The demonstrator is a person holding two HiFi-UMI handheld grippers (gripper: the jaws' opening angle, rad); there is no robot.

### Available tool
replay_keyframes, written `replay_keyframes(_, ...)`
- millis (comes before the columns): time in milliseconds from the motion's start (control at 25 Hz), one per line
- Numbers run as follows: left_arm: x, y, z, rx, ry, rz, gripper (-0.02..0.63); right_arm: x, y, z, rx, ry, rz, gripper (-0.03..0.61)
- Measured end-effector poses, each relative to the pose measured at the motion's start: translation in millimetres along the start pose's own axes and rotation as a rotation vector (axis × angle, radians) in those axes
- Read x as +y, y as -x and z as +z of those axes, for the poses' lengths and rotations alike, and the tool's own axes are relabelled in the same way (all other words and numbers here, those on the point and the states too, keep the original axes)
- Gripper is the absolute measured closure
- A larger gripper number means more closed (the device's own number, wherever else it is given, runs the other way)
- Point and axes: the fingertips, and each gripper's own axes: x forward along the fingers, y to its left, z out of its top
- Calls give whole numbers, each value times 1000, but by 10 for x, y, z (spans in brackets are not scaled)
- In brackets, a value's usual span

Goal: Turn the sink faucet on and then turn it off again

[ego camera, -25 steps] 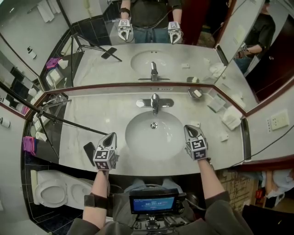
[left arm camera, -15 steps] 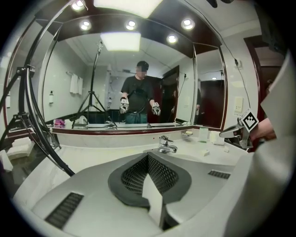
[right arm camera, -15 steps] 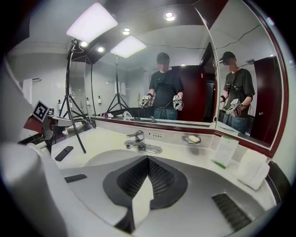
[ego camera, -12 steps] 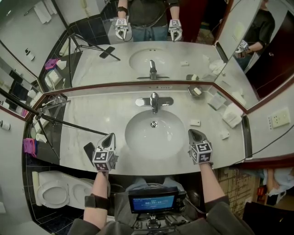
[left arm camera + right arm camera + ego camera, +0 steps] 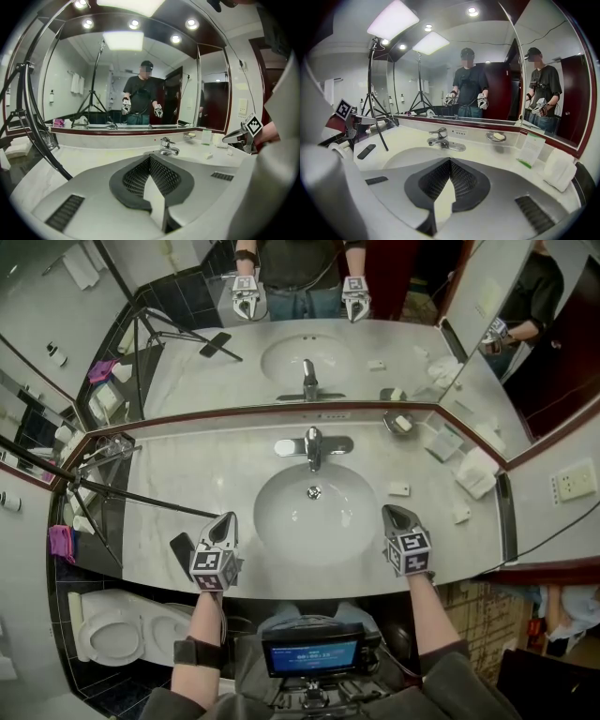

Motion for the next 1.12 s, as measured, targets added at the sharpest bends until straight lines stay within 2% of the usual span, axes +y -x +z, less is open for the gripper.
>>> replay_keyframes(160, -25, -85, -17, 7, -37, -13, 599, 3, 0, -47, 9, -3, 4, 561)
replay_keyframes(280, -87, -204, -61, 32, -124, -52, 531, 1, 16, -86, 12, -9, 4, 561)
replay_keyframes(440, -194, -463, -90, 67, -288, -105, 438, -25, 45, -150, 16, -18, -1, 561)
replay_keyframes(560, -242, -718, -119, 85, -424, -129, 399, -25, 85, -225, 20, -25, -7, 561)
replay_keyframes(760, -357, -1154, -56, 43, -677, -143, 340, 9, 114, -382, 38, -22, -18, 561)
replay_keyframes(960, -588, -1523, 46, -53, -931, -168, 334, 112, 94, -502, 38, -30, -24, 561)
replay_keyframes(1120, -629, -1857, 31, -88, -1017, -181, 334, 225, 43, -553, 10, -45, -14, 561)
